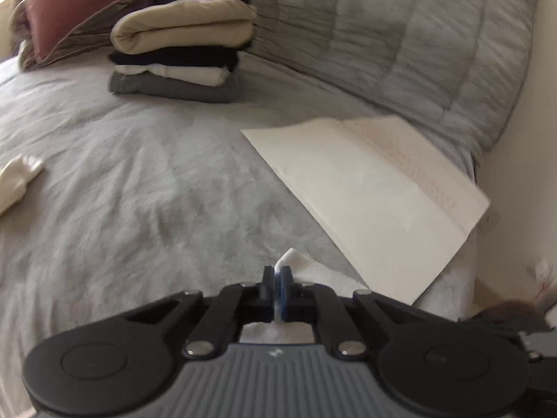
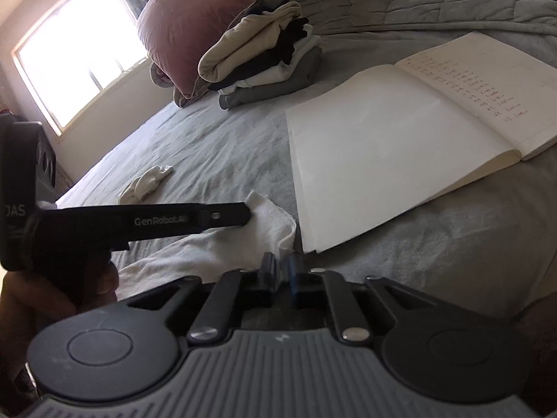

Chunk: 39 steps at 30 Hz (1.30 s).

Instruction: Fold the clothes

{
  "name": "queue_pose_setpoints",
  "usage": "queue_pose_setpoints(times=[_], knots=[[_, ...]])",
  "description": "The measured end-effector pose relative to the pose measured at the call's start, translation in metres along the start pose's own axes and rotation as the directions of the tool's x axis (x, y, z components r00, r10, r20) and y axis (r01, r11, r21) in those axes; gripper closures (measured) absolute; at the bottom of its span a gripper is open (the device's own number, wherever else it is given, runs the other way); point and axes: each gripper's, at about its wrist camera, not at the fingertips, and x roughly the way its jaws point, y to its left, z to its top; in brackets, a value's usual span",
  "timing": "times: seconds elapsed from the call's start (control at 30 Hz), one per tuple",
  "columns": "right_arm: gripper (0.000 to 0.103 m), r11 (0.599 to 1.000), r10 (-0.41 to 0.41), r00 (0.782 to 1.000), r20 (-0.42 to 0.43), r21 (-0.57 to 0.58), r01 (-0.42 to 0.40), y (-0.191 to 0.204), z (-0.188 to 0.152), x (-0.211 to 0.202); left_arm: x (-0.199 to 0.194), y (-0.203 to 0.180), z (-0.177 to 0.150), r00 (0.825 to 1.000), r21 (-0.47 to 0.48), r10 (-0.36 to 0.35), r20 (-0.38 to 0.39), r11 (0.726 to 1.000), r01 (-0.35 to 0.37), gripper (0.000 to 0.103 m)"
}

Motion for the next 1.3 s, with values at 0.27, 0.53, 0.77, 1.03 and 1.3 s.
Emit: queue_pose_setpoints(times=[0.27,0.53,0.77,1.03,1.3], knots=[[0.096,0.998,0.049,0.99,0.134,-0.052,-0.043,0.01,0.007,-0.039,-0.031,-0.014,0.006,0.982,-0.069,-0.037,0.183,0.996,0.051,0.102],[0.097,0.992,-0.062,0.987,0.148,-0.099,0.077,0.005,0.013,-0.054,-0.003,-0.035,0.014,0.984,-0.051,-0.08,0.158,0.995,0.089,0.102],[0.093,0.984,-0.139,0.989,0.046,-0.111,0.143,0.0,0.007,-0.036,0.014,-0.036,-0.001,0.992,-0.069,-0.063,0.105,0.995,0.071,0.098],[0.062,0.967,-0.18,0.979,0.095,-0.164,0.194,0.015,0.018,-0.033,-0.024,-0.013,0.006,0.99,-0.086,0.005,0.143,0.996,0.008,0.064],[0.062,0.958,-0.135,0.989,0.063,-0.245,0.146,0.059,0.022,-0.015,-0.073,0.04,0.004,0.978,-0.148,0.168,0.122,0.978,-0.149,0.057]])
